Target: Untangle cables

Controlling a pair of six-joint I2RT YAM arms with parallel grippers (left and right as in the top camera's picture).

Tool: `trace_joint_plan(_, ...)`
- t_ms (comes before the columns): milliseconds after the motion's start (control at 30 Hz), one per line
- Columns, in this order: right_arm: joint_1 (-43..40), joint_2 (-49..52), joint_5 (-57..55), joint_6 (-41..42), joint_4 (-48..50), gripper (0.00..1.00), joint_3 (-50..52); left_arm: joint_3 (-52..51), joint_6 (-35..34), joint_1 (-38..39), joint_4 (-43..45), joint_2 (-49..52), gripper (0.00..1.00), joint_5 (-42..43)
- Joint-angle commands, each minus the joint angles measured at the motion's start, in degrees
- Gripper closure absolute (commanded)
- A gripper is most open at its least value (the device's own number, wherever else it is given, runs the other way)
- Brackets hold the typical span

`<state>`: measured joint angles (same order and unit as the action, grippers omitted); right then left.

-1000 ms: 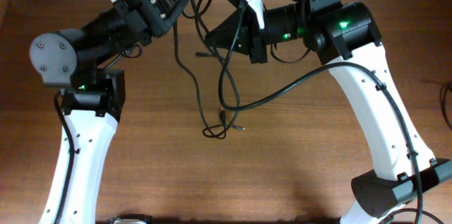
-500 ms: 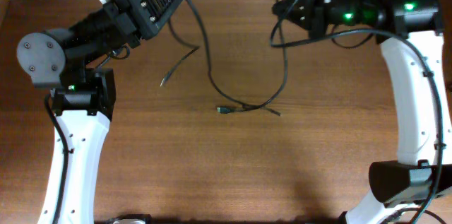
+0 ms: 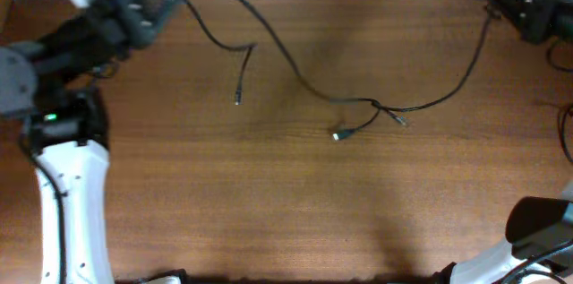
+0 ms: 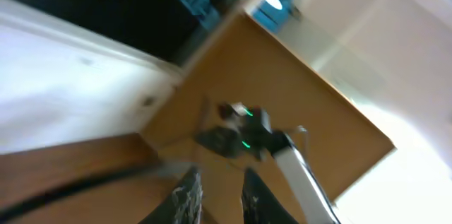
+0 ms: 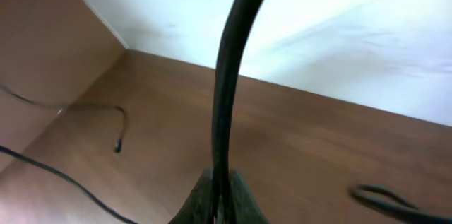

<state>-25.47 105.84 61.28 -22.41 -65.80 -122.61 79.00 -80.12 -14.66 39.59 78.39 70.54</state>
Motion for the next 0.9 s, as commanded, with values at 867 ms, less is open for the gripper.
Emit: trace_joint_plan(867, -9.46, 0.26, 14.34, 105.74, 131.62, 0.96, -0.11, 1.31, -3.78, -15.80, 0.22, -0.48, 0.69, 10.71)
